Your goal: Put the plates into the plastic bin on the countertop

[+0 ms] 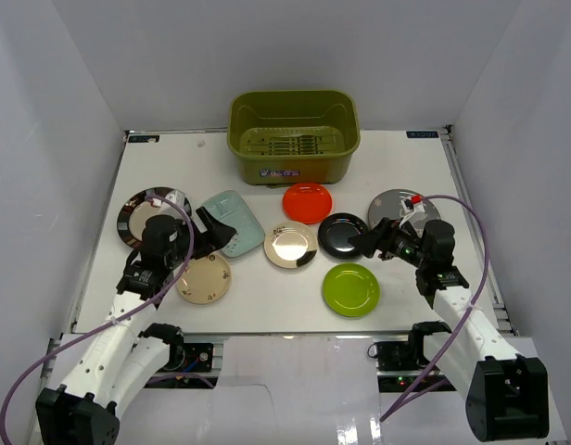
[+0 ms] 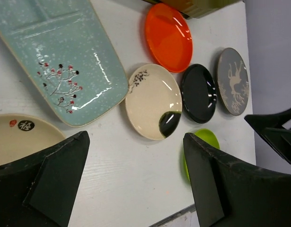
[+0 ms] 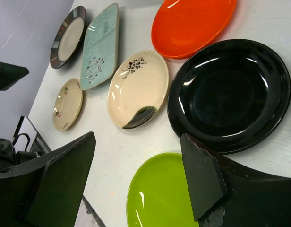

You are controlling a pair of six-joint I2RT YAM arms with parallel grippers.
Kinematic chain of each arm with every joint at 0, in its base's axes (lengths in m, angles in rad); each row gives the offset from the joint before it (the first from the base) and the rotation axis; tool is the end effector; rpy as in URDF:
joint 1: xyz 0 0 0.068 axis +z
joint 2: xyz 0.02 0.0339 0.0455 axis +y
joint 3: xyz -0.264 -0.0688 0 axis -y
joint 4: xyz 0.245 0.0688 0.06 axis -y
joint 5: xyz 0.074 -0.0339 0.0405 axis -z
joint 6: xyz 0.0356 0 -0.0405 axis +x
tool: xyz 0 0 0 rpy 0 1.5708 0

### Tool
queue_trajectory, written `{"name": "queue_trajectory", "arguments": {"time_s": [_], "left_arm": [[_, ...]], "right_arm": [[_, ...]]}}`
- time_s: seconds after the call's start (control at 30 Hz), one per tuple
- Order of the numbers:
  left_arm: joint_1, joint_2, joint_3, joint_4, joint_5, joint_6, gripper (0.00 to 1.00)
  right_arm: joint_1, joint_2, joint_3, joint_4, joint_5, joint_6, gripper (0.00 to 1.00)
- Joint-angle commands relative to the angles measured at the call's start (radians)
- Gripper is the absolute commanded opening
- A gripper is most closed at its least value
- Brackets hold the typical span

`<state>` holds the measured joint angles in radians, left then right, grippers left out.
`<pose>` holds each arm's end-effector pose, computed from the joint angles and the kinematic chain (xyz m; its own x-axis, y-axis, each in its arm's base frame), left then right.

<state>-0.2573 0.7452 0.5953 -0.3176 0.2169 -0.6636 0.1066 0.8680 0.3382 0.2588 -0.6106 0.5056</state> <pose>0.1666 -0.0518 0.2662 -0.6108 -0.4613 -0.6435 0.0737 0.7761 -0.6263 0.1872 0.0406 0.2153 -0.5411 0.3412 -0.7686 -0.4279 0.6751 0.6009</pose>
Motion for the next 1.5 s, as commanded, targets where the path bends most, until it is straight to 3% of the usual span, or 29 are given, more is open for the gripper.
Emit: {"name": "queue_trajectory", "arguments": {"time_s": [0.0,0.23,0.43,0.67,0.93,1.0,1.23,1.37,1.4,1.47], "left_arm": [[0.003,-0.003,-0.023,-0.038,-0.118,-0.073,0.91],[0.036,0.011,-0.103,-0.046,-0.448,-0.273,0.84],[0.219,0.034,-0.198,0.086,-0.45,-0.396,0.82],[0.488,0.109,-0.323,0.253,-0.328,-0.461,0.81],[0.628,0.348,-0.348,0.512,-0.225,-0.478,0.73],[0.639,0.413,-0.332,0.57,-0.218,-0.485,0.62],[0.665,0.605,-0.347,0.721,-0.179,-0.522,0.42],[0.682,0.655,-0.342,0.787,-0.145,-0.538,0.12],[0.682,0.661,-0.338,0.801,-0.137,-0.536,0.0],[0.684,0.649,-0.335,0.827,-0.103,-0.536,0.0]], "right_arm": [[0.013,-0.018,0.018,0.068,-0.046,-0.012,0.79],[0.028,-0.072,-0.004,0.054,-0.048,-0.01,0.79],[0.039,-0.101,-0.005,0.03,-0.048,-0.016,0.79],[0.053,-0.123,-0.022,0.016,-0.049,-0.024,0.79],[0.08,-0.109,-0.03,0.02,-0.048,-0.029,0.77],[0.084,-0.098,-0.028,0.019,-0.052,-0.032,0.77],[0.09,-0.089,-0.031,0.011,-0.038,-0.036,0.77],[0.093,-0.08,-0.038,0.01,-0.041,-0.032,0.77],[0.094,-0.078,-0.036,0.007,-0.043,-0.033,0.77],[0.097,-0.083,-0.028,-0.009,-0.043,-0.033,0.76]]}}
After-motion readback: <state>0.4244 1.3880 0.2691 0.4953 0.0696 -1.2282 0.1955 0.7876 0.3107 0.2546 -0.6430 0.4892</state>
